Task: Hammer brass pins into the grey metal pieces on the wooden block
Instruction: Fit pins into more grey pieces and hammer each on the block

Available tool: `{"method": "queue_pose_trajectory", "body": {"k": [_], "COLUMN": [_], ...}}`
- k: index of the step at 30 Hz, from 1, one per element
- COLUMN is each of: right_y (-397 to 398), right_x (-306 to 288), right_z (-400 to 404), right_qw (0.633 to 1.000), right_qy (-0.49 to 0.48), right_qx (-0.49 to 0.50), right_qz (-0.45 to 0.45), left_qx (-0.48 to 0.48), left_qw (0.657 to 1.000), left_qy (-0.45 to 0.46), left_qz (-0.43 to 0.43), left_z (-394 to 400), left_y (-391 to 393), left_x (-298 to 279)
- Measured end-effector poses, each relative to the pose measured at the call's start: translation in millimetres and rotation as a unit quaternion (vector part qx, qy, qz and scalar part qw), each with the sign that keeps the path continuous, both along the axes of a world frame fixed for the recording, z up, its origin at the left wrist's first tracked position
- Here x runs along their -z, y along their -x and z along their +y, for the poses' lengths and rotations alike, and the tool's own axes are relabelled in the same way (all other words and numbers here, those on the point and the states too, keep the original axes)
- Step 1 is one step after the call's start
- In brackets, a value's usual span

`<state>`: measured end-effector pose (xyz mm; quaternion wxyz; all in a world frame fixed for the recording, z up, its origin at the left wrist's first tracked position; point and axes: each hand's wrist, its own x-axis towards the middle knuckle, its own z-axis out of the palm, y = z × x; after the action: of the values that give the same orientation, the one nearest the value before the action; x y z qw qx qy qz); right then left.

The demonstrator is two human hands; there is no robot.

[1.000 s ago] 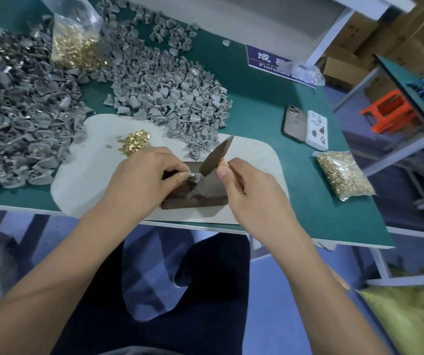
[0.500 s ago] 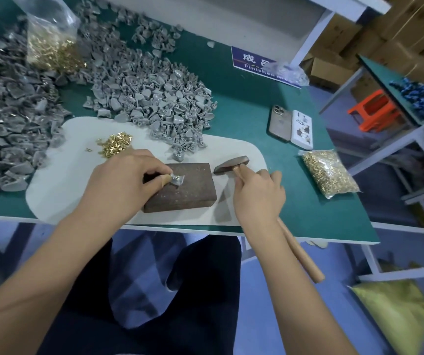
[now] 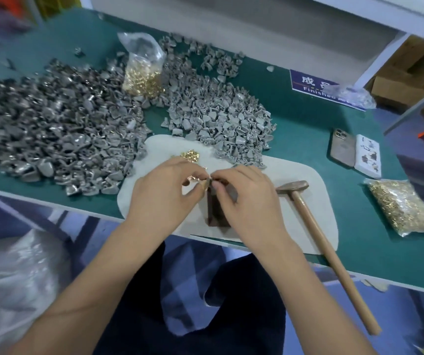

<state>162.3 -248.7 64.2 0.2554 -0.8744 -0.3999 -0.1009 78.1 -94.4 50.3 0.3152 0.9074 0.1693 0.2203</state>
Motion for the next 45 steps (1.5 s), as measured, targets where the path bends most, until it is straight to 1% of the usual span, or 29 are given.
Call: {"method": "queue_pose_trajectory", "body": {"k": [5,11,15,17,19,21,24,28,32,37,42,45], "right_y": [7,33,46,51,52,50,45,40,37,23,-8,-27], "right_x": [3,9,9,9,9,10,11,14,17,16,14,11], "right_z": [61,145,192,209,220,227,233,236,230,199,148,119], "right_qw": [0.996,0.979,0.972,0.972,0.974,0.978,0.98,0.979,0.981,0.983,0.993,0.996], "right_qy": [-0.015,0.028,0.05,0.073,0.089,0.091,0.108,0.12,0.101,0.093,0.072,0.068], "right_qx": [-0.077,-0.191,-0.222,-0.223,-0.207,-0.185,-0.166,-0.166,-0.168,-0.157,-0.084,-0.032], "right_qz": [0.042,0.058,0.058,0.032,-0.001,-0.012,-0.01,0.004,0.006,-0.029,-0.039,-0.04], "left_qx": [-0.069,-0.156,-0.234,-0.25,-0.246,-0.238,-0.231,-0.213,-0.198,-0.164,-0.099,-0.066], "left_qw": [0.998,0.987,0.971,0.968,0.968,0.97,0.971,0.975,0.979,0.986,0.994,0.997], "left_qy": [-0.004,0.014,0.02,0.014,0.019,0.026,0.033,0.043,0.025,0.033,0.043,0.03], "left_qz": [0.011,0.019,0.037,0.033,0.037,0.047,0.049,0.05,0.038,0.022,0.013,0.026], "left_z": [42,94,121,133,142,148,153,154,149,130,97,82], "left_y": [30,86,107,110,110,107,101,97,94,76,36,9], "left_x": [1,15,22,24,26,28,29,30,26,20,18,18]}}
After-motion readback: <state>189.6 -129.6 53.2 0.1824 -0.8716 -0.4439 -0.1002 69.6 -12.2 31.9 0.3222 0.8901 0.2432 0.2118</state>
